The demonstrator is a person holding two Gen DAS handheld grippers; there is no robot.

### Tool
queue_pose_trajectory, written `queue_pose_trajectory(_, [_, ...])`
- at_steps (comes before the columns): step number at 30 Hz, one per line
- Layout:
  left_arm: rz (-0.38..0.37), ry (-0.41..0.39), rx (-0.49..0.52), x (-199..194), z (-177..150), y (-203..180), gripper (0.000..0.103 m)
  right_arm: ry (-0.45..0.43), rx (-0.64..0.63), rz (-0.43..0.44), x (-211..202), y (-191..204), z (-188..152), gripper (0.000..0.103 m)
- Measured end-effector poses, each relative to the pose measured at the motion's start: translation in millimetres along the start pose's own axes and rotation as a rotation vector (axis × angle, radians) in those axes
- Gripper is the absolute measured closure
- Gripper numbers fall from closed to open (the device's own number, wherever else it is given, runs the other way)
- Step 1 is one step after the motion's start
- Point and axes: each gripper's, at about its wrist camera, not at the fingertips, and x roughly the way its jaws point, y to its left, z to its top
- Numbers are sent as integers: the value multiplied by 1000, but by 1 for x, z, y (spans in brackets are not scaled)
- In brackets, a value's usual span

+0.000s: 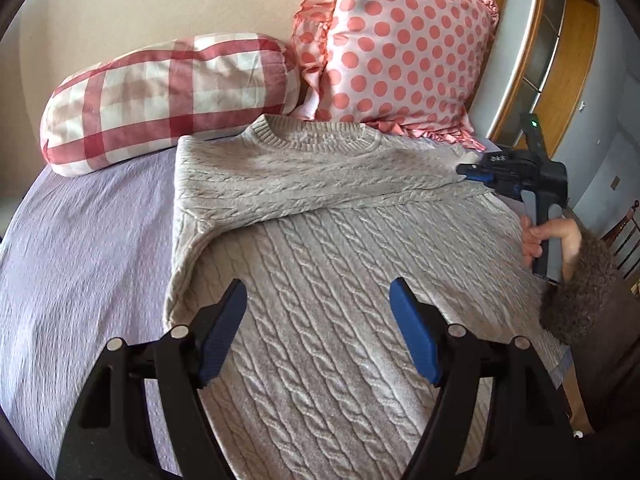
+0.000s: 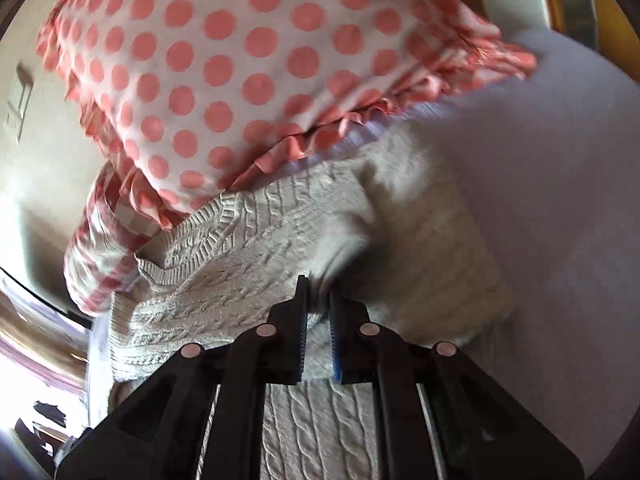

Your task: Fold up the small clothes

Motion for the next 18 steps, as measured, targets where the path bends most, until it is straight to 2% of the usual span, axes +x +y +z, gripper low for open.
queue_pose_trajectory(1, [2,0,-3,0,0,1,29,-3,5,6,-1,0,0,81])
queue_pose_trajectory(3, [5,-2,-10,-2,0,2,29,-9,12,2,-1,3,5,53])
queue_pose_trajectory(4, [7,-4,-11,-3,0,2,29,-16,14,2,-2,3,7,52])
queue_pose_trajectory(5, [9,-7,-12,-4,-1,2,29,-32,12,1,-2,4,9,58])
queue_pose_trajectory(6, [13,-7,-13,-5,-2,2,29,-42,5,-3,0,4,14,91])
queue_pose_trajectory(7, [17,-6,-14,-5,-3,3,28,-45,-2,-4,2,6,13,95])
queue_pose_trajectory(11, [32,-8,-24,-14,-11,12,28,-79,15,-25,-14,-2,5,96])
queue_pose_trajectory(13, [33,0,-42,-18,-17,21,28,-43,-14,-65,-18,-4,0,94])
queue_pose_trajectory(14, [27,5,-53,-20,-20,25,28,-26,-27,-70,-22,-6,-4,85])
queue_pose_trajectory(16, [-5,27,-78,-29,-31,37,28,-15,-63,-52,-39,-4,-12,55])
queue_pose_trajectory(17, [-17,38,-85,-34,-37,41,27,-25,-99,-24,-55,-2,-21,32])
queue_pose_trajectory(18, [-22,44,-90,-38,-42,44,27,-35,-144,8,-73,-1,-33,29])
